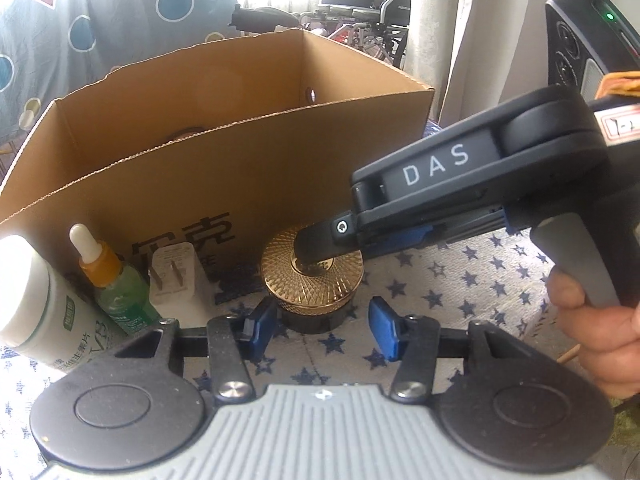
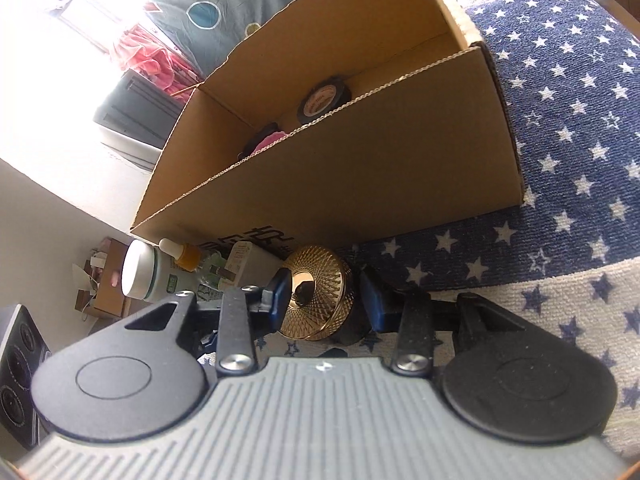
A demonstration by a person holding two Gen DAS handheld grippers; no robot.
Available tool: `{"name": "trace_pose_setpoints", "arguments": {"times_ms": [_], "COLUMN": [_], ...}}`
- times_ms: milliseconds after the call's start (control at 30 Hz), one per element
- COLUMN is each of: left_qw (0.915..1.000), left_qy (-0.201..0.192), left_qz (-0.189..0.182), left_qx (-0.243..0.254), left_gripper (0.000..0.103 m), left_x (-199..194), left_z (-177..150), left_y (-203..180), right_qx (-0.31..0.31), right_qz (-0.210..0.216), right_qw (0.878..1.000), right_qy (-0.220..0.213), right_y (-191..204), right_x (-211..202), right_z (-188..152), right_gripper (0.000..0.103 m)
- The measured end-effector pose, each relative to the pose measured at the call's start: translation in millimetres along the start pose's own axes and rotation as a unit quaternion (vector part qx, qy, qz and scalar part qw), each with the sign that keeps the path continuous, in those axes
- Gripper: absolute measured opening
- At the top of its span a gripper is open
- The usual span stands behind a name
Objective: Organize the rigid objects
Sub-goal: 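Close the right tool on the gold jar's lid and lift it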
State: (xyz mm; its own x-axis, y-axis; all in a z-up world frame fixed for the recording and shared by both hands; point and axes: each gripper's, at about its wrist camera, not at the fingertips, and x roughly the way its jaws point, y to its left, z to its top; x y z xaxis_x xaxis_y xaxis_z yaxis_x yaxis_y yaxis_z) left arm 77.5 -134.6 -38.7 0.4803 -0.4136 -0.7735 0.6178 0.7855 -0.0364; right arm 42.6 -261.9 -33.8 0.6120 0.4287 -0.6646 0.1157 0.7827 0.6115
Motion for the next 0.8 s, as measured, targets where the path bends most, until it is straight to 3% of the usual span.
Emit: {"name": "trace_pose_setpoints", "arguments": {"times_ms": [267,533,800], "left_qw": [0.9998,0.9998,0.9997], "left_qy": [0.003,-0.007,-0.017], "left_qz": [0.008,0.018,0.013], "left_qx": [0.019,0.004,-0.01], "left_gripper": [0.059,0.055,0.055], "left_x": [6,14,-6], "left_z": [7,10,5], "left_y": [1,-2,-7], "right_qx": [0.025,0.036,0.024], "right_qz": [0.013,0.019,0.015], "right_qw": [1.0,0.999,1.0], "right_qy": [0.004,0.0,-0.006], "right_y": [-12,-18,-7], "right_x": [0,-6,-21], "right_z": [-5,-7,-14], "right_gripper": [0.038,0.038,0.039]}}
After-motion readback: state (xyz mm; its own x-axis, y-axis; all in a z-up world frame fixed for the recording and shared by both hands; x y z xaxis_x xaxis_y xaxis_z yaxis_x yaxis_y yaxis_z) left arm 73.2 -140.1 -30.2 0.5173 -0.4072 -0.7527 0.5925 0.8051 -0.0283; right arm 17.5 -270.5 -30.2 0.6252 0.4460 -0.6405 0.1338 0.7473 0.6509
